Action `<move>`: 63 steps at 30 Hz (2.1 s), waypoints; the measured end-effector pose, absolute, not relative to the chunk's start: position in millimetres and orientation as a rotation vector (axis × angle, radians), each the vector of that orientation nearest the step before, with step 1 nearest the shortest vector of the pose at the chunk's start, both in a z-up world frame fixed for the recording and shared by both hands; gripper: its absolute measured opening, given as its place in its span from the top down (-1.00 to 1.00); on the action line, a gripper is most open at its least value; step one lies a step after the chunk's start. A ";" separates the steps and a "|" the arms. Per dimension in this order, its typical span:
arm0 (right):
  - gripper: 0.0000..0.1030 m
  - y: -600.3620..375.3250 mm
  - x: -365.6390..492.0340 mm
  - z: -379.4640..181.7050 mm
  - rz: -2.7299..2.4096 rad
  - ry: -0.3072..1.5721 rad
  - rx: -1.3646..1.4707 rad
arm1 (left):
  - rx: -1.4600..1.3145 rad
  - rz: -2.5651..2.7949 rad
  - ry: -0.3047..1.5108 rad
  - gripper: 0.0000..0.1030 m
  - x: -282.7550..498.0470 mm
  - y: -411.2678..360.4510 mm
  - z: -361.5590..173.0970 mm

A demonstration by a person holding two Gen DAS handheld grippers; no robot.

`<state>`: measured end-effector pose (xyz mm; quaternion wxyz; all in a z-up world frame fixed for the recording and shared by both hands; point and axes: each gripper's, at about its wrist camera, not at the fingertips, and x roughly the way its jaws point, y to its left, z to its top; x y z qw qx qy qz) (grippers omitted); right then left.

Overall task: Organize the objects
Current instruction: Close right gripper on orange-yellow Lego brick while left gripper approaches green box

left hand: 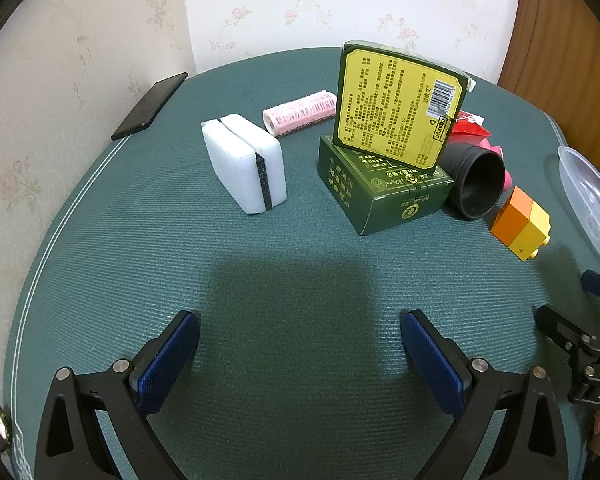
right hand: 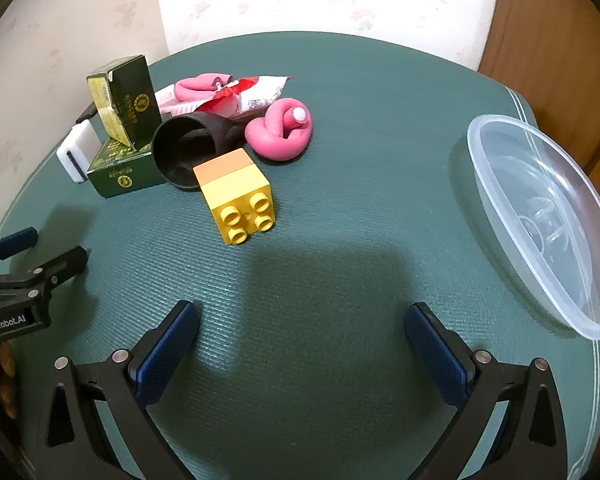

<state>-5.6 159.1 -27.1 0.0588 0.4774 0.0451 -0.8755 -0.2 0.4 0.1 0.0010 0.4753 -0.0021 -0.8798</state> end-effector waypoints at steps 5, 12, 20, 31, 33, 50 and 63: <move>-1.00 163.5 -13.5 -29.1 -2.634 0.157 1.440 | 1.491 -2.762 -0.009 -1.00 -0.7 0.2 0.0; -1.00 165.6 -19.7 -28.6 -2.595 0.169 1.424 | 1.491 -2.762 -0.010 -1.00 -1.0 1.3 1.7; -1.00 152.5 -29.6 -27.1 -2.544 0.161 1.355 | 1.494 -2.767 0.001 -1.00 1.0 1.0 1.2; -0.93 142.6 -36.8 -22.0 -2.566 0.110 1.285 | 1.500 -2.747 0.050 -1.00 -7.0 -8.6 6.6; -0.87 141.5 -37.0 -22.8 -2.564 0.103 1.284 | 1.493 -2.736 0.098 -1.00 -12.0 -17.4 8.6; -0.59 145.5 -61.9 -18.8 -2.546 0.006 1.255 | 1.384 -2.775 0.185 -1.00 -30.2 -28.4 44.4; 0.22 153.8 -64.9 -21.1 -2.518 -0.076 1.256 | 1.346 -2.916 0.108 -1.00 -44.1 16.6 63.9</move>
